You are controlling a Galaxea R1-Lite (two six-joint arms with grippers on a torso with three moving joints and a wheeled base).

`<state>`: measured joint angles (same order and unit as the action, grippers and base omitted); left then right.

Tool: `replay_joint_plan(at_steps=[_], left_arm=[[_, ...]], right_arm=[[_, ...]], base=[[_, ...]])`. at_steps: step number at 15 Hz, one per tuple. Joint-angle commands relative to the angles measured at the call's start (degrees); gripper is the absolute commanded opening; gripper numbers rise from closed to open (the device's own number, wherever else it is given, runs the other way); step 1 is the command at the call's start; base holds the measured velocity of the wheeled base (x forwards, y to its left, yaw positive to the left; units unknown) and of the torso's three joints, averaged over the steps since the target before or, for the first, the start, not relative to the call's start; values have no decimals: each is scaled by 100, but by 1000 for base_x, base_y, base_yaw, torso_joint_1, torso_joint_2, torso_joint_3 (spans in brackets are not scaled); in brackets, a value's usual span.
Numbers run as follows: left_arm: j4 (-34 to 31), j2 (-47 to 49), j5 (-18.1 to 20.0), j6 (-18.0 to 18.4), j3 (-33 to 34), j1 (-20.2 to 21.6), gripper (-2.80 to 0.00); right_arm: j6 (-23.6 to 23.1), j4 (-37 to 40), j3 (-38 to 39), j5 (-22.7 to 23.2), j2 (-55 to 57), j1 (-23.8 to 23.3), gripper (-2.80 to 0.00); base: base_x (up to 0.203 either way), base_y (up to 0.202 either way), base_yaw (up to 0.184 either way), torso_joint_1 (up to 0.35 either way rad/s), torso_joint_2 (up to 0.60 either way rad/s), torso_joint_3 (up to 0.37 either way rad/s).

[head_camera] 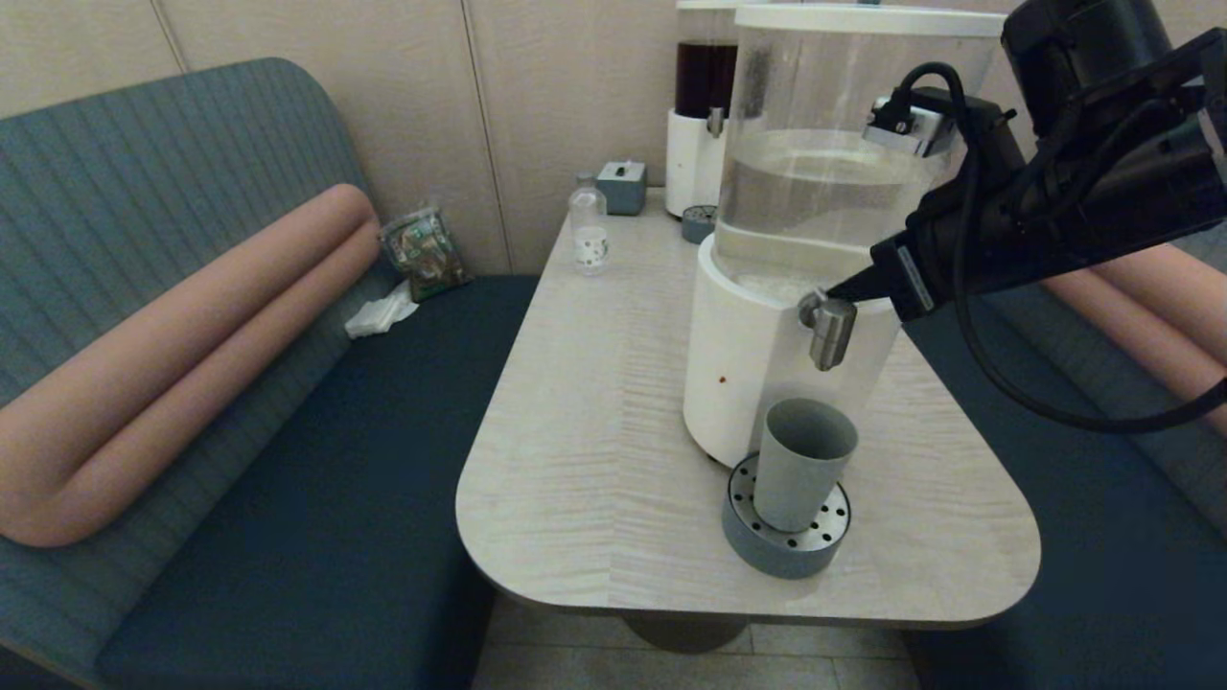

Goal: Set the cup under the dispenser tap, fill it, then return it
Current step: Turn on the faucet, then turn off the faucet

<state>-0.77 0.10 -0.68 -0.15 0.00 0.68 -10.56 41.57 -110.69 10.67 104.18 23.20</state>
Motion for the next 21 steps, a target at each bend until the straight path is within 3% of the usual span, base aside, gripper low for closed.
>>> replay_joint_plan(at_steps=[1, 4, 7, 12, 17, 21], left_arm=[[-2, 8, -2, -3, 9, 2, -280], [-2, 8, -2, -3, 9, 2, -280], [-2, 8, -2, -3, 9, 2, -280], [-2, 8, -2, -3, 9, 2, -280], [-2, 8, -2, -3, 9, 2, -280], [-2, 8, -2, -3, 9, 2, -280]], right_arm=[[-23, 3, 4, 14, -3, 26, -280], [-34, -127, 1, 54, -3, 139, -280], [-38, -123, 4, 423, -38, 194, -280], [-34, -229, 4, 369, -181, 174, -280], [-23, -271, 92, 376, -1259, 156, -280], [-21, -212, 905, 134, -2549, 31, -280]], base=[[0, 0, 0, 0, 0, 0], [0, 0, 0, 0, 0, 0], [0, 0, 0, 0, 0, 0], [0, 0, 0, 0, 0, 0], [0, 0, 0, 0, 0, 0], [0, 0, 0, 0, 0, 0]])
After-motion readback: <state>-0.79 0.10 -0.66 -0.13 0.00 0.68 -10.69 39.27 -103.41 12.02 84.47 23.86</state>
